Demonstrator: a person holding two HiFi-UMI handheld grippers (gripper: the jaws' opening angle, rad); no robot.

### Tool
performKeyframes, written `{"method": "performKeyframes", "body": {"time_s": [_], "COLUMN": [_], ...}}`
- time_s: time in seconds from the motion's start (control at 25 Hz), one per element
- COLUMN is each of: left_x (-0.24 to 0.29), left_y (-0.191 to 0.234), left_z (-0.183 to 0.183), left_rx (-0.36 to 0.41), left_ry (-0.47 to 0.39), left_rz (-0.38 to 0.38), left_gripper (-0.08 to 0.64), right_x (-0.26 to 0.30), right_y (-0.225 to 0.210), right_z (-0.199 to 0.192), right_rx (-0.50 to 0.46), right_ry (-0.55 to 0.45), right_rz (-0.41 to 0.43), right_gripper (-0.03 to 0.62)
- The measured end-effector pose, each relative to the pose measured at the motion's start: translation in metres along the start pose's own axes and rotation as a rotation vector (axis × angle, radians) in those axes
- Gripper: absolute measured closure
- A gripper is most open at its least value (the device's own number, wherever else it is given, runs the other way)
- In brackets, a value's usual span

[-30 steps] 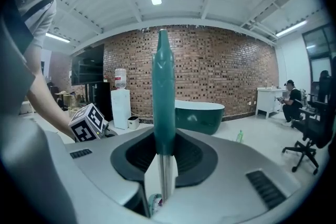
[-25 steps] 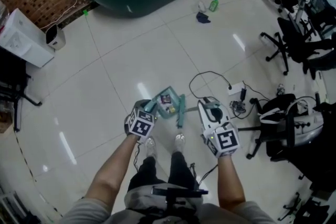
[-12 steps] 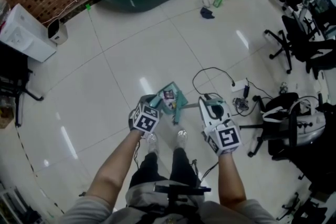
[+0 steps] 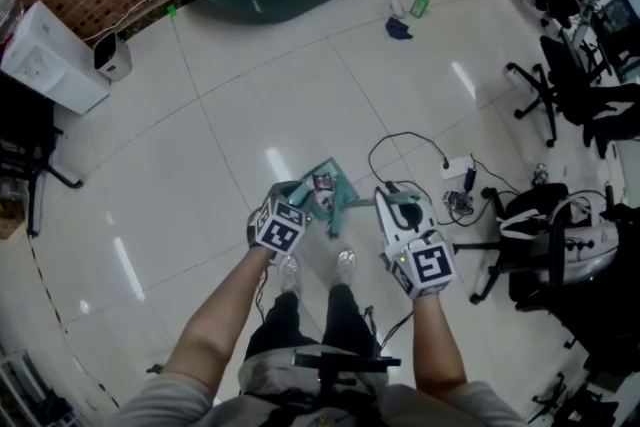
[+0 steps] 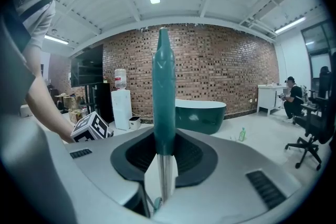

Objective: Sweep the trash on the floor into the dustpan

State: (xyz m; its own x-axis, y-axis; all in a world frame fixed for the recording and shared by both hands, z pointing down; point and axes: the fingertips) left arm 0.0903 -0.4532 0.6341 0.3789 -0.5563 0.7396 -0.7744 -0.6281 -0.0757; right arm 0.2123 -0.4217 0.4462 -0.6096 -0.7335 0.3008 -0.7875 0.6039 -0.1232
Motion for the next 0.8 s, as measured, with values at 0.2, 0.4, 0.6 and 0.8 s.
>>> {"method": "performKeyframes", "body": {"time_s": [0.2, 0.4, 0.6, 0.8], "left_x": [0.001, -0.03, -0.063, -0.038], "left_y": [0.004, 0.004, 0.037, 0.066], "left_z": [0.002, 0.027, 0.028, -0.023], "left_rx": [-0.007, -0.029, -0.01, 0.125], "left_ry": [0.009, -0.097, -0.14, -0.026], "left_rz": [-0.02, -0.147, -0.269, -0.27], "left_gripper": [0.425, 0.304, 0.304, 0.487], "right_x": [0.006, 0.021, 0.048, 0.066], "right_y": [0.004, 0.006, 0.02, 0.028], "right_z": [0.003, 0.018, 0.035, 0.044], "right_rx": [-0.011, -0.055, -0.104, -0.147], "right_ry": [0.001, -0.038, -0.035, -0.028], "right_rz": [0.013, 0.04, 0.088, 0.098], "right_gripper": [0.515, 0.515, 0.515, 0.514]}}
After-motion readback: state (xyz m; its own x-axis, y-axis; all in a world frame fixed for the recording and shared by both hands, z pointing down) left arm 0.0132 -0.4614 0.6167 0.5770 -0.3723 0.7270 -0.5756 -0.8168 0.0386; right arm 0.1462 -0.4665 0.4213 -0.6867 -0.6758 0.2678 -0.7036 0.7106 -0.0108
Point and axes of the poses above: the fingertips, and each gripper's own axes: x forward along the fingers, y to its left, z out of its top, and after that the axes turned 11 degrees about z, right-handed
